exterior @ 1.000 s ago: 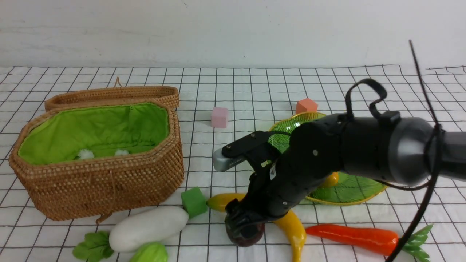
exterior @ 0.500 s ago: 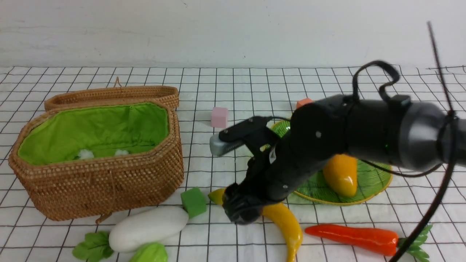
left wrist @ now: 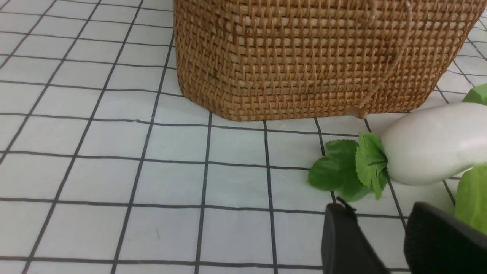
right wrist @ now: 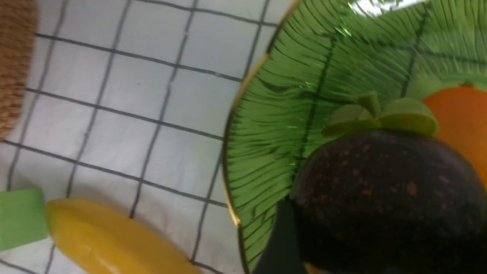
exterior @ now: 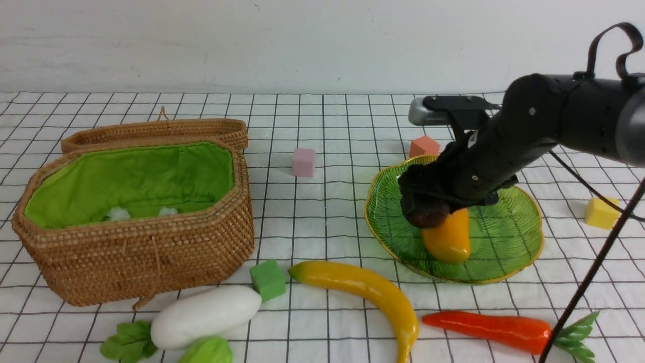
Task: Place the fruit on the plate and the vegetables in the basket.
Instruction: Use the right arm to grab a mangosteen and put it into the right plate, then use the right arm to grab a banana and put it into the right plate
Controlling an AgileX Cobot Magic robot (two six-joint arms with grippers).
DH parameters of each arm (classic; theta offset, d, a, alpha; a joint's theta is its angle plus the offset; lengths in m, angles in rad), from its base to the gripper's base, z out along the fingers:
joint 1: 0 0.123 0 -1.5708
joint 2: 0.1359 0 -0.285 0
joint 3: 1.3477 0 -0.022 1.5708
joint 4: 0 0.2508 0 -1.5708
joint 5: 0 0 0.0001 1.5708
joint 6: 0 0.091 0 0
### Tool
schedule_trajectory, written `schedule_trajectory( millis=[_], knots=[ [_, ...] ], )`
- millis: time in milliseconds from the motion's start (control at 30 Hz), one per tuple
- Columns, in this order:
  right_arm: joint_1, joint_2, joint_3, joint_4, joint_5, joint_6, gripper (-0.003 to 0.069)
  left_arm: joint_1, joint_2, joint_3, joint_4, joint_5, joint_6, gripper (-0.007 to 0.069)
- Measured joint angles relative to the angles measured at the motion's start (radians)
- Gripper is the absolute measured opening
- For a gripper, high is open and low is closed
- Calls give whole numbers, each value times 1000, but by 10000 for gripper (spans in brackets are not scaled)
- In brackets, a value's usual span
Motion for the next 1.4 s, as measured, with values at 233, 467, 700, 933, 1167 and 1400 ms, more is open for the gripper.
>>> schedule_trajectory(
  millis=[233,467,700,933,1167,1400],
  knots=[
    [3,-21,-16,-3,52,-18,658,0,0,0,0,0,0,239],
    [168,-52,-32,-4,152,-368,657,0,0,0,0,0,0,239],
    [295,74,-33,-69,109,-429,563,0,0,0,0,0,0,239],
    [295,164,-33,-135,82,-348,312,0,0,0,0,0,0,239],
    [282,70,-94,-114,134,-339,319,0,0,0,0,0,0,239],
    [121,-23,-206,-127,58,-83,319,0,0,0,0,0,0,239]
  ],
)
